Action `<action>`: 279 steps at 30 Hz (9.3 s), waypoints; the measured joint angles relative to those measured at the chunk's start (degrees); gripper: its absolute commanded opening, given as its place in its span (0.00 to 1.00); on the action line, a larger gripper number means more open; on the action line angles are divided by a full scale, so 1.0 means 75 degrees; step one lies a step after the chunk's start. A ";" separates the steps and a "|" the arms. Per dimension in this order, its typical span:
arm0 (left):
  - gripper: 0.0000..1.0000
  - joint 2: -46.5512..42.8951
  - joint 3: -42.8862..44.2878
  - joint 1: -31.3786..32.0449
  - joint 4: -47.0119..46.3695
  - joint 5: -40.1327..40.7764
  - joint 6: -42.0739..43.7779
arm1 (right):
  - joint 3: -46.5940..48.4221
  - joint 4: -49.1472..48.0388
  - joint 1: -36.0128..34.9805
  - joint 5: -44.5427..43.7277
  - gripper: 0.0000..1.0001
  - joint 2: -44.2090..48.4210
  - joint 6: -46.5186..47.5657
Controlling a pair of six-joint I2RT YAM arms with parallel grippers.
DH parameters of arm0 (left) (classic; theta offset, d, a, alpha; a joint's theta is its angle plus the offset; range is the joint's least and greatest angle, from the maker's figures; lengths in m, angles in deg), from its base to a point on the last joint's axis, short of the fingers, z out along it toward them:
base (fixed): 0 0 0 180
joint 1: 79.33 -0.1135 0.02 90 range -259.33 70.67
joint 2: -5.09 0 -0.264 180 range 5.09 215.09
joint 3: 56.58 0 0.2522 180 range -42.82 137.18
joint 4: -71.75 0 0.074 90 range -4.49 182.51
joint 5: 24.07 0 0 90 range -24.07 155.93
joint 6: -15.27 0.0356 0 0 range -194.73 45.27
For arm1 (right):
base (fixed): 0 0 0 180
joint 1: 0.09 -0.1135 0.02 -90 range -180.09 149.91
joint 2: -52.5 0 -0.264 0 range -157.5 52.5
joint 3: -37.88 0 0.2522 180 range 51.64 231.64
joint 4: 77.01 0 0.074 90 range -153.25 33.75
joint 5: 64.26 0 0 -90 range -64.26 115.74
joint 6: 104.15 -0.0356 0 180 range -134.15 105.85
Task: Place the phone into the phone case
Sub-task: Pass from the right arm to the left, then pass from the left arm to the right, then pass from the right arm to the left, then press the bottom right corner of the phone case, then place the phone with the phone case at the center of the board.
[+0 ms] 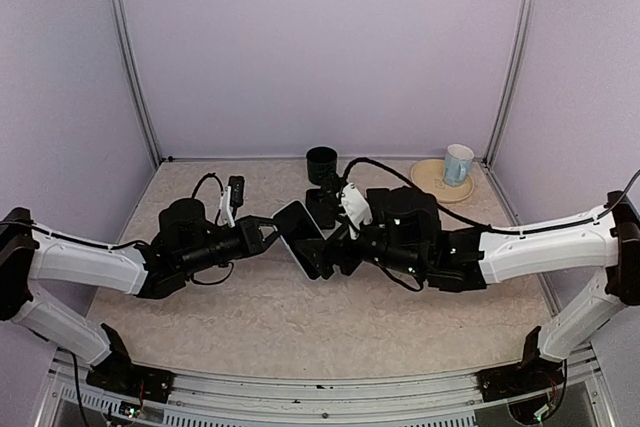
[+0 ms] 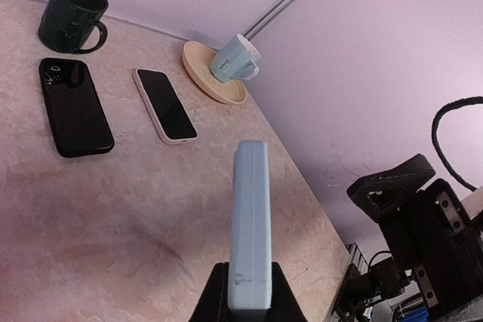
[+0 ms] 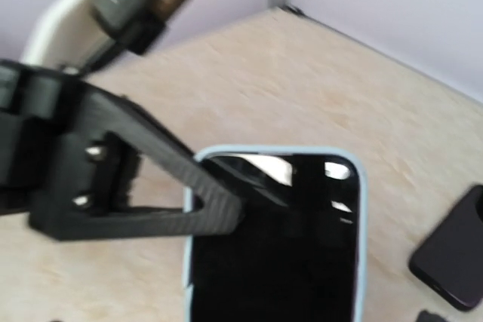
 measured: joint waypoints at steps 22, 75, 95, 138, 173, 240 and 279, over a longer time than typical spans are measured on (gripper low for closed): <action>0.00 -0.1236 0.0373 -0.0784 0.0755 -0.3238 0.0399 | -0.1769 0.0592 0.1929 0.6344 0.90 0.1880 -0.0233; 0.76 -0.1588 0.0399 -0.0743 0.1256 -0.3325 0.0950 | -0.0344 0.0131 0.2594 0.8172 0.00 -0.0216 -0.2057; 0.51 -0.0026 0.0746 -0.0128 0.0463 -0.3150 0.0857 | -0.0621 -0.1037 0.2605 0.8524 0.00 -0.0216 -0.2970; 0.00 0.0152 0.0935 -0.0187 0.0338 -0.3552 0.0562 | -0.0484 -0.0731 0.2649 0.9215 0.21 -0.0720 -0.2305; 0.00 -0.0035 0.0653 -0.1227 0.0408 -0.3515 0.0093 | -0.1169 0.0280 0.2614 0.8023 0.64 0.0781 0.0388; 0.00 0.6636 0.8886 -0.5138 1.0150 -0.5106 0.4418 | -0.1964 0.1527 0.2626 0.5939 1.00 0.2570 0.0358; 0.22 0.7813 1.0471 -0.5581 1.1240 -0.5540 0.4485 | -0.2264 0.1303 0.2626 0.5796 1.00 0.2573 0.0268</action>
